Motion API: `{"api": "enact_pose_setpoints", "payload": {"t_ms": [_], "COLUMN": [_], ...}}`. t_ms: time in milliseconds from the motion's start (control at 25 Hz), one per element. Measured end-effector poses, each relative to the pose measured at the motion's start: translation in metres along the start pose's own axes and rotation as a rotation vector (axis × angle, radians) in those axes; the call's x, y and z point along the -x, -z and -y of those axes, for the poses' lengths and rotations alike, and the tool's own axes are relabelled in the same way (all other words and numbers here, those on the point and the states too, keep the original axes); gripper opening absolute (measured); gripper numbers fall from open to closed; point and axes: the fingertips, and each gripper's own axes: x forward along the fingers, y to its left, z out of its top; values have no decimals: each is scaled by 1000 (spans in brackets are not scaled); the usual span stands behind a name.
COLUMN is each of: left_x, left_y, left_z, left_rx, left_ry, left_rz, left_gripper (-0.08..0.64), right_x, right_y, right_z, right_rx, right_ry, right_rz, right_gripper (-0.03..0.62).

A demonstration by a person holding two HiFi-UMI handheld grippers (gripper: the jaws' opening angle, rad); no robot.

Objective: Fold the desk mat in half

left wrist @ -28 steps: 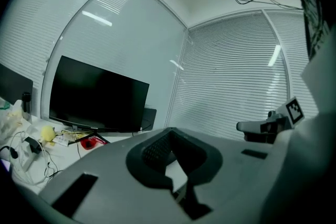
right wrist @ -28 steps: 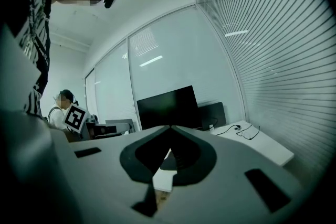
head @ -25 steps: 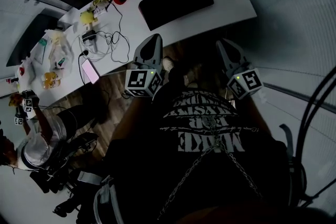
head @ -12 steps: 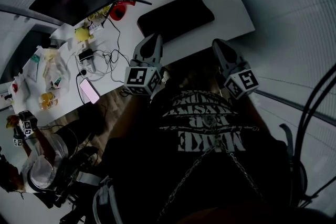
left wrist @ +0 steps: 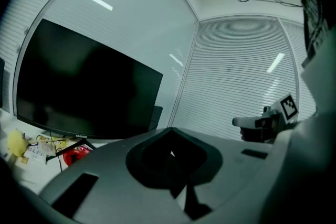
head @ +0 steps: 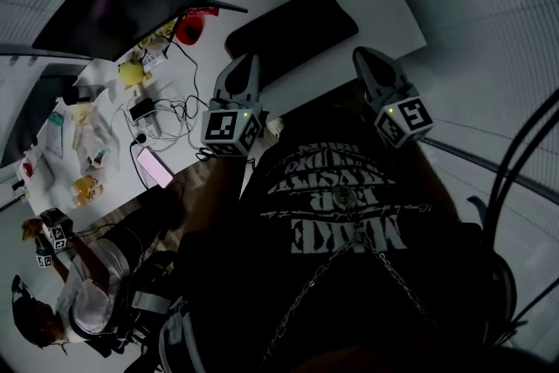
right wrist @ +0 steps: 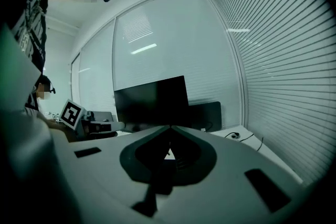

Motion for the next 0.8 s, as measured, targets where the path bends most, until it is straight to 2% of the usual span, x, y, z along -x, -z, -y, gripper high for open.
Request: {"api": "enact_pose_setpoints", "payload": {"t_ms": [200, 280, 400, 480, 600, 720, 760, 800], "left_x": [-26, -40, -67, -91, -134, -173, -183, -192], "left_y": [41, 59, 96, 123, 156, 179, 186, 192], "left_z": [-18, -23, -21, -19, -15, -16, -17, -19], "left_rx": [2, -5, 64, 83, 72, 81, 78, 74], "left_ry": [-46, -57, -46, -63, -96, -120, -126, -129], "left_rz": [-95, -116, -157, -209, -288, -350, -373, -398], "left_gripper": [0, 0, 0, 0, 0, 0, 0, 0], "right_x": [-31, -46, -73, -93, -114, -128, -132, -135], "right_y": [25, 41, 68, 89, 121, 152, 162, 173], "right_z": [58, 83, 123, 148, 178, 200, 204, 208], "right_rx": [-10, -31, -143, -155, -131, -171, -191, -211], "right_ry": [32, 13, -36, -67, -118, -183, -208, -233], "right_rz": [-76, -104, -112, -140, -223, -337, -380, -425], "right_gripper": [0, 0, 0, 0, 2, 3, 18, 61]}}
